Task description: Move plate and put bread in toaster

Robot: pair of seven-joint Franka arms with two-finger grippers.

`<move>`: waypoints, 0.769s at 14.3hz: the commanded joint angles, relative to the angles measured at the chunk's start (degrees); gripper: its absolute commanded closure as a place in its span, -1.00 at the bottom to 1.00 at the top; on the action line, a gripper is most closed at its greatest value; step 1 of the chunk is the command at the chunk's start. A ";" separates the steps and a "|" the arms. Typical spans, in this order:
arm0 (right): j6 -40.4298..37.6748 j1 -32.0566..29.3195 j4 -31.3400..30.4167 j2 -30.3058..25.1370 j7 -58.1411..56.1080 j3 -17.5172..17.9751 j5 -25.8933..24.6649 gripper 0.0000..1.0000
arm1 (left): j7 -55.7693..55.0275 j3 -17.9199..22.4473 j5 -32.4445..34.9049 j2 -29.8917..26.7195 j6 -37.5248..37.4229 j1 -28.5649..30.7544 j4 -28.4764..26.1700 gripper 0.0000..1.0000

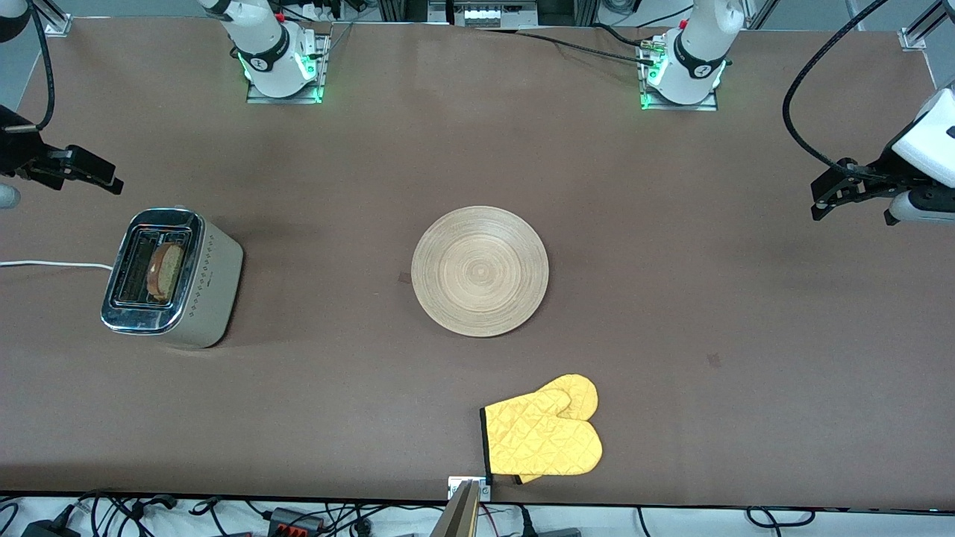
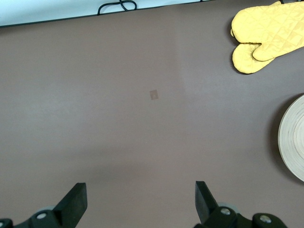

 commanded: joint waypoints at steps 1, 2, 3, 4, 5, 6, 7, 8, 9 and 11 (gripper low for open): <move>3.16 -0.69 -1.51 -0.76 -0.80 0.93 -0.58 -1.00 | 0.75 0.02 0.71 0.71 -0.96 0.16 1.63 -1.00; 4.22 -0.69 -1.33 -0.49 -1.07 1.01 -0.58 -1.00 | 0.75 0.02 0.71 0.71 -0.96 0.16 1.63 -1.00; 4.40 -0.69 -0.89 -0.31 -2.46 1.01 -0.58 -1.00 | 0.75 0.11 0.63 0.71 -0.96 0.42 1.54 -1.00; 4.58 -0.69 -0.80 -0.31 -3.69 1.10 -0.58 -1.00 | 0.75 0.11 0.63 0.71 -0.96 0.43 1.46 -1.00; 4.41 -0.69 -0.80 -0.23 -4.23 1.10 -0.58 -1.00 | 0.75 0.11 0.63 0.71 -0.96 0.43 1.46 -1.00; 4.15 -0.69 -0.71 -0.31 -4.23 1.10 -0.58 -1.00 | 0.66 0.11 0.63 0.71 -0.96 0.43 1.46 -1.00; 3.79 -0.69 -0.62 -0.75 -4.32 1.01 -0.58 -1.00 | 0.75 0.11 0.63 0.80 -0.96 0.43 1.46 -1.00; 2.83 -0.69 -0.36 -1.10 -4.41 0.84 -0.58 -1.00 | 0.66 0.11 0.63 0.80 -1.05 0.51 1.46 -1.00; 2.56 -0.77 -0.01 -1.10 -4.32 0.75 -0.58 -1.00 | 0.75 0.11 0.63 0.71 -1.74 0.51 1.46 -1.00; 2.47 -0.69 0.96 -0.84 -4.23 1.01 -0.58 -1.00 | 0.66 0.11 0.63 0.80 -2.01 0.43 1.54 -1.00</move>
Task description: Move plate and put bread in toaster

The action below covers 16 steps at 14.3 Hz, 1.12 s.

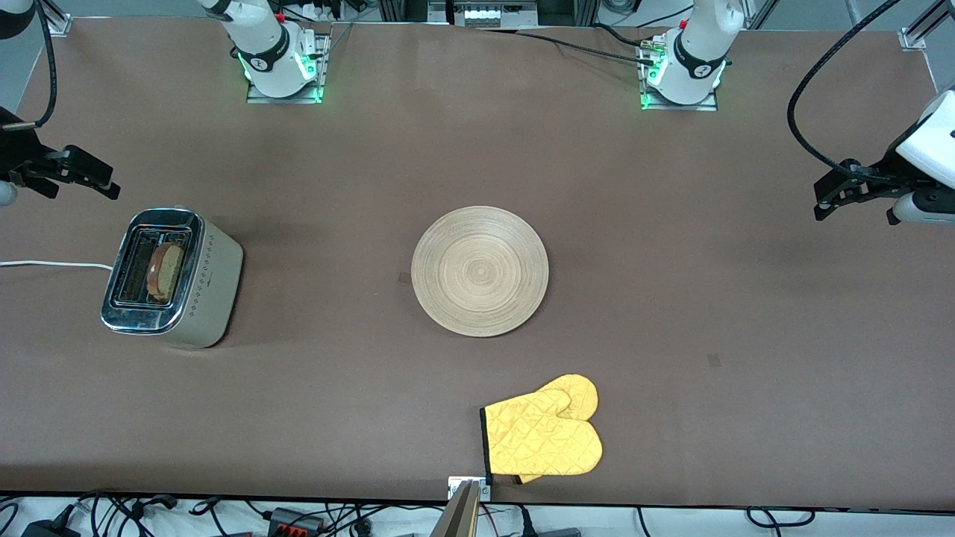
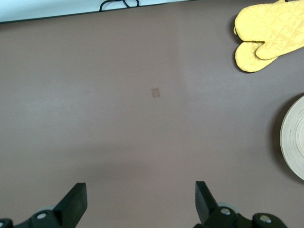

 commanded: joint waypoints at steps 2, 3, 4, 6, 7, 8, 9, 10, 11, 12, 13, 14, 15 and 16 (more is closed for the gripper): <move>-1.11 -0.64 0.81 -0.29 -0.43 0.85 -0.44 -1.00 | 0.75 0.03 0.63 0.70 -1.36 0.24 1.54 -1.00; -1.11 -0.55 0.81 -0.11 -0.43 0.85 -0.44 -1.00 | 0.75 0.12 0.63 0.70 -1.36 0.32 1.54 -1.00; -1.20 -0.55 0.72 -0.19 -0.43 0.94 -0.44 -1.00 | 0.75 0.12 0.63 0.70 -1.36 0.24 1.54 -1.00; -1.20 -0.64 0.54 0.07 -0.52 0.94 -0.44 -1.00 | 0.75 0.12 0.63 0.70 -1.36 0.24 1.54 -1.00; -1.11 -0.73 0.54 0.07 -0.43 0.94 -0.53 -1.00 | 0.75 0.12 0.63 0.70 -1.36 0.15 1.54 -1.00; -1.11 -0.99 0.54 0.07 -0.43 1.02 -0.53 -1.00 | 0.66 0.03 0.63 0.70 -1.36 0.15 1.63 -1.00; -1.20 -1.08 0.54 -0.02 -0.52 1.03 -0.53 -1.00 | 0.66 0.03 0.63 0.70 -1.36 0.15 1.54 -1.00; -1.20 -1.25 0.46 -0.11 -0.43 0.94 -0.53 -1.00 | 0.75 0.12 0.54 0.70 -1.36 0.24 1.54 -1.00; -1.20 -1.60 0.45 -0.02 -0.52 1.02 -0.53 -1.00 | 0.75 0.20 0.54 0.70 -1.36 0.41 1.63 -1.00; -1.29 -1.96 0.37 -0.11 -0.52 1.81 -0.53 -1.00 | 0.75 0.21 0.54 0.70 -1.36 0.67 1.54 -1.00; -1.20 -2.57 0.37 -0.19 -0.52 2.69 -0.53 -1.00 | 0.75 0.21 0.54 0.70 -1.36 0.68 1.54 -1.00; -1.20 -2.83 0.37 -0.20 -0.52 3.04 -0.61 -1.00 | 0.75 0.21 0.54 0.70 -1.36 0.68 1.63 -1.00; -1.20 -2.58 0.37 -0.37 -0.34 2.96 -0.53 -1.00 | 0.75 0.21 0.63 0.70 -1.36 0.68 1.54 -1.00; -1.29 -2.57 0.37 -0.37 -0.34 2.96 -0.53 -1.00 | 0.75 0.21 0.63 0.70 -1.36 0.68 1.54 -1.00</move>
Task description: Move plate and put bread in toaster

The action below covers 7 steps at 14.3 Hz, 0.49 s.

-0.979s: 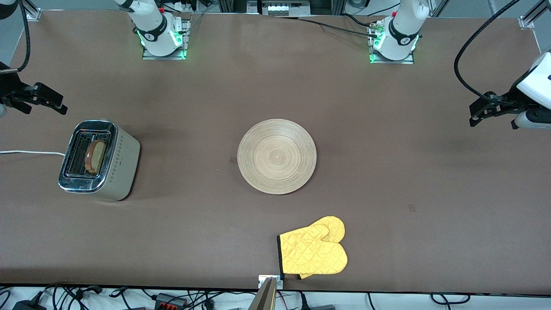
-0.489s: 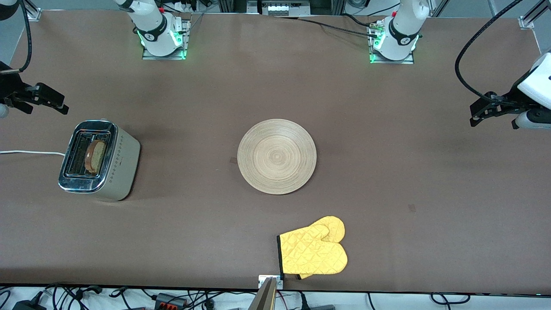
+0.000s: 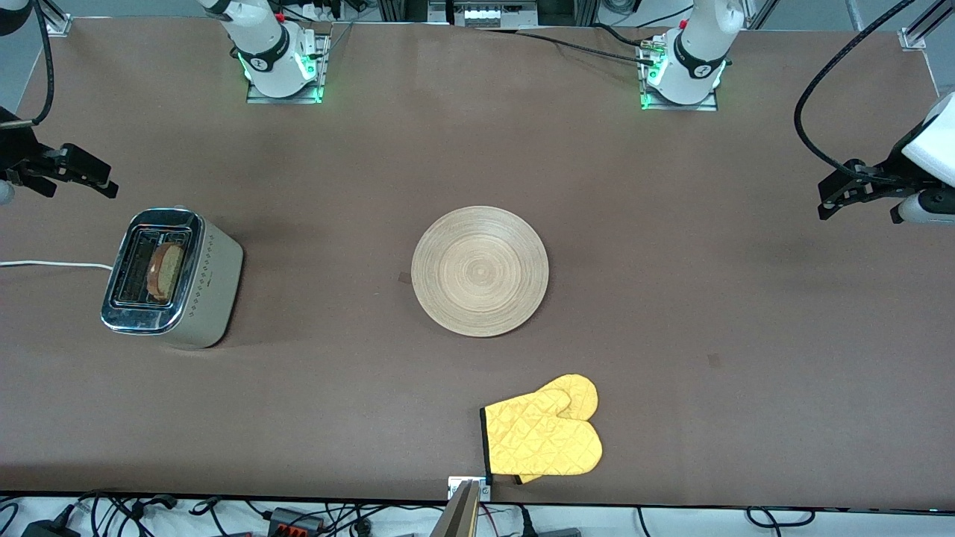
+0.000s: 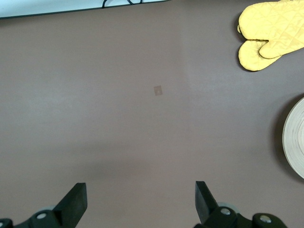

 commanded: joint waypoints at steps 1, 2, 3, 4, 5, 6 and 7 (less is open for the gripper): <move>-1.23 -1.30 -0.04 -0.63 -0.25 1.43 -0.52 -1.00 | 0.75 -0.09 0.54 0.66 -1.12 0.30 1.54 -1.00; -1.50 -1.30 -0.04 -0.63 -0.07 1.34 -0.52 -1.00 | 0.75 -0.09 0.54 0.66 -1.12 0.30 1.54 -1.00; -1.68 -1.48 -0.12 -0.54 -0.07 1.34 -0.43 -1.00 | 0.75 -0.09 0.63 0.66 -1.12 0.30 1.54 -1.00; -1.68 -1.39 -0.13 -0.36 -0.07 1.34 -0.43 -1.00 | 0.75 -0.09 0.54 0.66 -1.12 0.30 1.54 -1.00; -1.68 -1.30 -0.13 -0.36 -0.07 1.34 -0.52 -1.00 | 0.75 -0.09 0.63 0.66 -1.12 0.39 1.54 -1.00; -1.68 -1.30 -0.13 -0.45 -0.07 1.34 -0.52 -1.00 | 0.75 -0.09 0.54 0.66 -1.21 0.39 1.54 -1.00; -1.77 -1.30 -0.04 -0.45 -0.07 1.34 -0.52 -1.00 | 0.75 -0.09 0.54 0.66 -1.12 0.31 1.54 -1.00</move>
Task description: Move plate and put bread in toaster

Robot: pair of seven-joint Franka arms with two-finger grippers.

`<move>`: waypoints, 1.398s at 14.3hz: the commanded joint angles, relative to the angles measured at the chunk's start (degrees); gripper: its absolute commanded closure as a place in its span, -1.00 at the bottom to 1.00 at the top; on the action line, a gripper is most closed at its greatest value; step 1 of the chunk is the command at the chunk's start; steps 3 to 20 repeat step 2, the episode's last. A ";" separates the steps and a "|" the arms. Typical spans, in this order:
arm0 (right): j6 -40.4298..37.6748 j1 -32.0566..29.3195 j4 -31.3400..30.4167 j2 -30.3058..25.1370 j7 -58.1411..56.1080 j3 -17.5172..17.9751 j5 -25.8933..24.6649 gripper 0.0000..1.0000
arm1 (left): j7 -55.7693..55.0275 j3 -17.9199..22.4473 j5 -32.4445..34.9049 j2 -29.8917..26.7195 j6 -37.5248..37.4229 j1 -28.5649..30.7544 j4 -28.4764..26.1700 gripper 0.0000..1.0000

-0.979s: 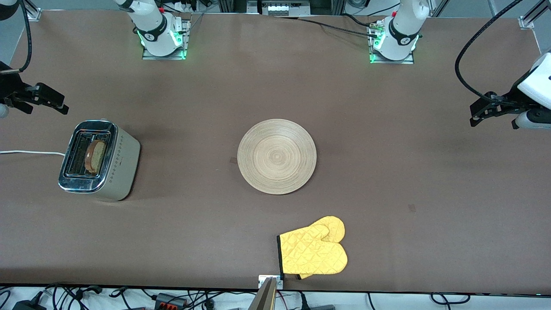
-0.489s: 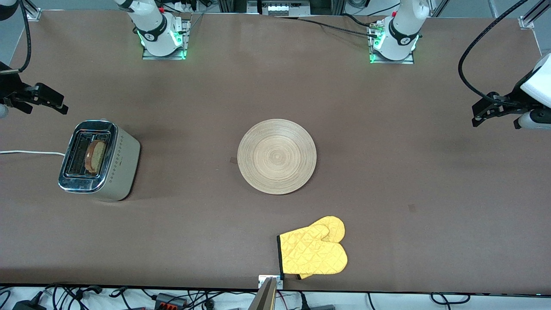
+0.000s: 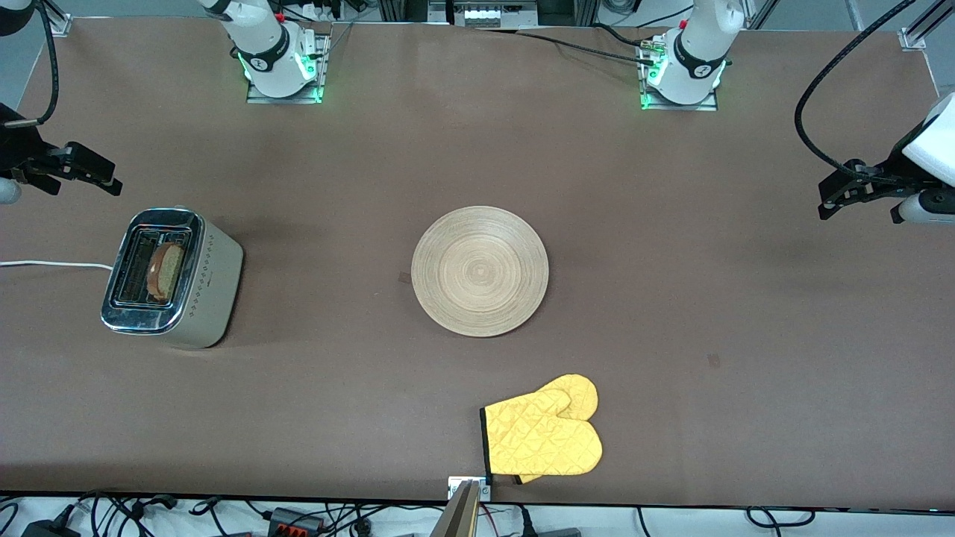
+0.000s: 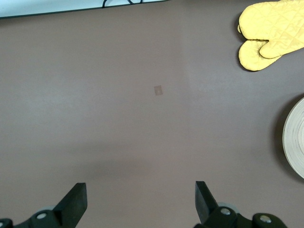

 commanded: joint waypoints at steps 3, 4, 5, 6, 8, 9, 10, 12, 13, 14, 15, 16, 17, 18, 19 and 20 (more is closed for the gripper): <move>-0.87 -1.15 -0.10 -0.71 -0.16 1.11 -0.52 -1.00 | 0.75 -0.09 0.54 0.66 -1.08 0.20 1.63 -1.00; -0.87 -1.15 -0.10 -0.71 -0.16 1.11 -0.52 -1.00 | 0.75 -0.09 0.54 0.66 -1.08 0.20 1.63 -1.00; -0.87 -1.15 -0.10 -0.71 -0.16 1.11 -0.52 -1.00 | 0.75 -0.09 0.54 0.66 -1.08 0.20 1.63 -1.00; -0.87 -1.15 -0.10 -0.71 -0.16 1.11 -0.52 -1.00 | 0.75 -0.09 0.54 0.66 -1.08 0.20 1.63 -1.00; -0.87 -1.15 -0.10 -0.71 -0.16 1.11 -0.52 -1.00 | 0.75 -0.09 0.54 0.66 -1.08 0.20 1.63 -1.00; -0.87 -1.15 -0.10 -0.71 -0.16 1.11 -0.52 -1.00 | 0.75 -0.09 0.54 0.66 -1.08 0.20 1.63 -1.00; -0.87 -1.15 -0.10 -0.71 -0.16 1.11 -0.52 -1.00 | 0.75 -0.09 0.54 0.66 -1.08 0.20 1.63 -1.00; -0.87 -1.15 -0.10 -0.71 -0.16 1.11 -0.52 -1.00 | 0.75 -0.09 0.54 0.66 -1.08 0.20 1.63 -1.00; -0.87 -1.15 -0.10 -0.71 -0.16 1.11 -0.52 -1.00 | 0.75 -0.09 0.54 0.66 -1.08 0.20 1.63 -1.00; -0.87 -1.15 -0.10 -0.71 -0.16 1.11 -0.52 -1.00 | 0.75 -0.09 0.54 0.66 -1.08 0.20 1.63 -1.00; -0.87 -1.15 -0.10 -0.71 -0.16 1.11 -0.52 -1.00 | 0.75 -0.09 0.54 0.66 -1.08 0.20 1.63 -1.00; -0.87 -1.15 -0.10 -0.71 -0.16 1.11 -0.52 -1.00 | 0.75 -0.09 0.54 0.66 -1.08 0.20 1.63 -1.00; -0.87 -1.15 -0.10 -0.71 -0.16 1.11 -0.52 -1.00 | 0.75 -0.09 0.54 0.66 -1.08 0.20 1.63 -1.00; -0.87 -1.15 -0.10 -0.71 -0.16 1.11 -0.52 -1.00 | 0.75 -0.09 0.54 0.66 -1.08 0.20 1.63 -1.00; -0.87 -1.15 -0.10 -0.71 -0.16 1.11 -0.52 -1.00 | 0.75 -0.09 0.54 0.66 -1.08 0.20 1.63 -1.00; -0.87 -1.15 -0.10 -0.71 -0.16 1.11 -0.52 -1.00 | 0.75 -0.09 0.54 0.66 -1.08 0.20 1.63 -1.00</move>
